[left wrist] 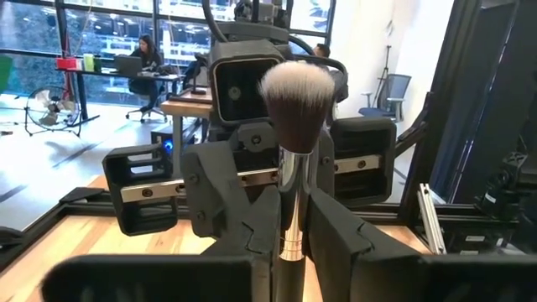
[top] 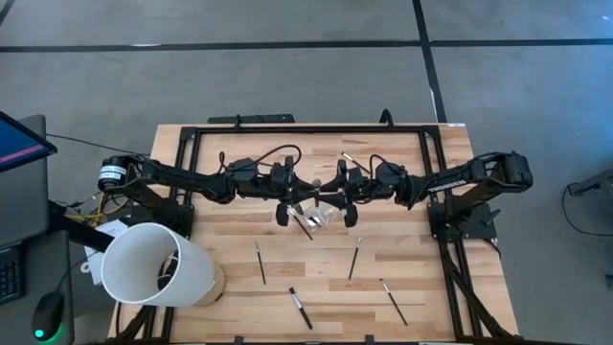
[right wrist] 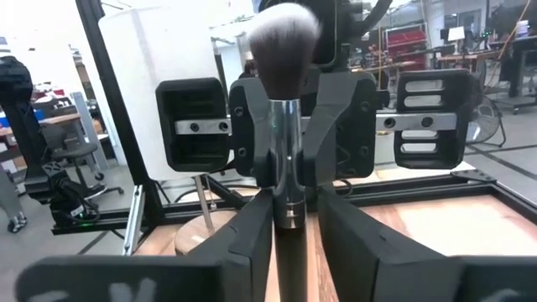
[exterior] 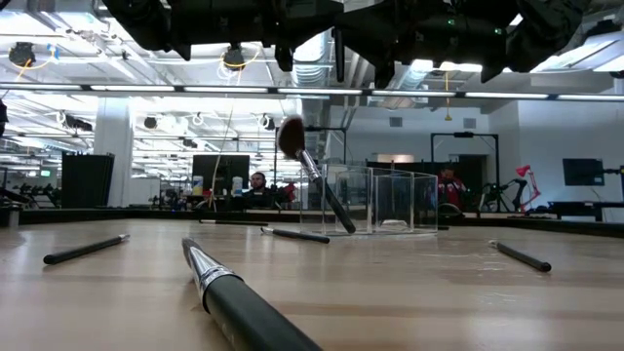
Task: Put items in baskets/containers
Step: Put the top black blush brush into the transparent organizer
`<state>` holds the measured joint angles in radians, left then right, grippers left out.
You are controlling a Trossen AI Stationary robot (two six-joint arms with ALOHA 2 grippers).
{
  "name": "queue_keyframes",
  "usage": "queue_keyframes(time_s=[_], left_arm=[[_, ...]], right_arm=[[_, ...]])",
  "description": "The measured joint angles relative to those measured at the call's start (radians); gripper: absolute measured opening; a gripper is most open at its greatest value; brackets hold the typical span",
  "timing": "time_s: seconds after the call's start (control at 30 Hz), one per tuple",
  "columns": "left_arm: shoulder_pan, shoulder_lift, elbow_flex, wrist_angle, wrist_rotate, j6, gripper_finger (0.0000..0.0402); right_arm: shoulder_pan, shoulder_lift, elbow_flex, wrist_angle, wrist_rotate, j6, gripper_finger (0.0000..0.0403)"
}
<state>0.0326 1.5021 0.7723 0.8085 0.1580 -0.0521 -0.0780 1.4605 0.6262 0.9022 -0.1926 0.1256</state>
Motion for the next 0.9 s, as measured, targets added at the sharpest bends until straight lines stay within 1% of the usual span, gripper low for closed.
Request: queue_keyframes(time_s=[0.17, 0.3, 0.57, 0.7, 0.83, 0.9], left_arm=[[0.0, 0.0, 0.0, 0.0, 0.0, -0.018, 0.0066], [0.0, 0.0, 0.0, -0.012, 0.001, -0.034, 0.0077], [0.0, -0.004, 0.0, -0.026, 0.0, -0.036, 0.0076], [0.007, -0.038, 0.0, -0.103, -0.007, -0.064, 0.009], [0.007, -0.108, 0.0, -0.228, -0.056, -0.062, 0.0121], [0.006, -0.141, 0.0, -0.278, -0.061, -0.061, 0.0139]], right_arm=[[0.0, 0.0, 0.0, -0.001, -0.002, -0.015, 0.0031], [0.0, 0.0, 0.0, -0.005, 0.0, -0.028, 0.003], [0.0, 0.0, 0.0, -0.017, 0.017, -0.038, 0.003], [0.0, 0.0, 0.0, -0.062, 0.085, -0.059, 0.003], [0.004, -0.001, 0.001, -0.117, 0.153, -0.084, 0.003], [0.006, -0.001, -0.002, -0.152, 0.2, -0.082, 0.0033]])
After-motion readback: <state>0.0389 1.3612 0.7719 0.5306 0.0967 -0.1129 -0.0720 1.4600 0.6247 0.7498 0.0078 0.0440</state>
